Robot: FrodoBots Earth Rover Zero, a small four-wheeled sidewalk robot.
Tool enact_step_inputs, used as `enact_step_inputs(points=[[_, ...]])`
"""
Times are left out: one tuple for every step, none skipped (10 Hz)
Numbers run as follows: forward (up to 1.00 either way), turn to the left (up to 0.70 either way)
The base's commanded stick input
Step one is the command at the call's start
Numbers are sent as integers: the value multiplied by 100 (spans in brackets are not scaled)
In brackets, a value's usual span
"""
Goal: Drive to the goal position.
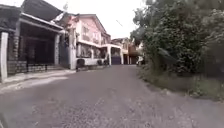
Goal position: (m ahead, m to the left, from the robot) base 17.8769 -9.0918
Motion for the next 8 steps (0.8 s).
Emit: enact_step_inputs(points=[[70, 0], [70, 0], [70, 0], [70, 0], [70, 0], [70, 0], [70, 0], [70, 0]])
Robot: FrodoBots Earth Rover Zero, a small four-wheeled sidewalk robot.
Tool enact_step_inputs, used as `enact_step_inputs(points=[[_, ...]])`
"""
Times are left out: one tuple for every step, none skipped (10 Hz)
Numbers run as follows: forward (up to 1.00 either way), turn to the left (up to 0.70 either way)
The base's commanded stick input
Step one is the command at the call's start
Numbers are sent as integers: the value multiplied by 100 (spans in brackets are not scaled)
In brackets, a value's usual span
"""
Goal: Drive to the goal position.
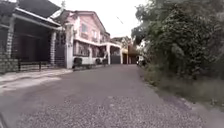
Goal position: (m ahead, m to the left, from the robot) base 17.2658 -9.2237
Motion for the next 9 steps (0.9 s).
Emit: enact_step_inputs(points=[[70, 0], [70, 0], [70, 0], [70, 0], [70, 0], [70, 0], [70, 0], [70, 0], [70, 0]])
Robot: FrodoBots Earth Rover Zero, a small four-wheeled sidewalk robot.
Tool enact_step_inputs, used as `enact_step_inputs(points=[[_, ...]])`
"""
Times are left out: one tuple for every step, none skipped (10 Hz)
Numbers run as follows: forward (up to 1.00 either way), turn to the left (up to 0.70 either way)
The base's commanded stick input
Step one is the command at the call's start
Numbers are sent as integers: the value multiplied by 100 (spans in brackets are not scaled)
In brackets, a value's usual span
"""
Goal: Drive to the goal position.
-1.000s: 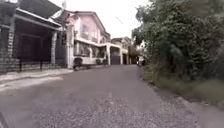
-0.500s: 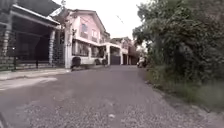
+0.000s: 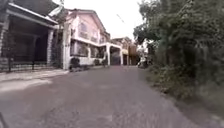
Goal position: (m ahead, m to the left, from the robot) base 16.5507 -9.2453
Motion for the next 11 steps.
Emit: enact_step_inputs(points=[[70, 0], [70, 0], [70, 0], [70, 0], [70, 0], [70, 0], [70, 0], [70, 0], [70, 0], [70, 0], [70, 0]])
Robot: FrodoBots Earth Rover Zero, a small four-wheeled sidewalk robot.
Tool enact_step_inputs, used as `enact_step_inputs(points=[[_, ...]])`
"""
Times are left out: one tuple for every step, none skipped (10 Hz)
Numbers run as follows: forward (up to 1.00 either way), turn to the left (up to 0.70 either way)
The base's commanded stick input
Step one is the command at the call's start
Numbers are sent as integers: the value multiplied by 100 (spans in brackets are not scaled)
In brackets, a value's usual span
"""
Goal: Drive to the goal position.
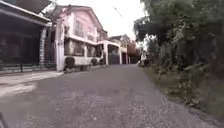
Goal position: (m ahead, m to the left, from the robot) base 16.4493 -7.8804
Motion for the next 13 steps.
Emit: enact_step_inputs(points=[[70, 0], [70, 0], [70, 0], [70, 0], [70, 0], [70, 0], [70, 0], [70, 0], [70, 0], [70, 0], [70, -33], [70, -35], [70, -35]])
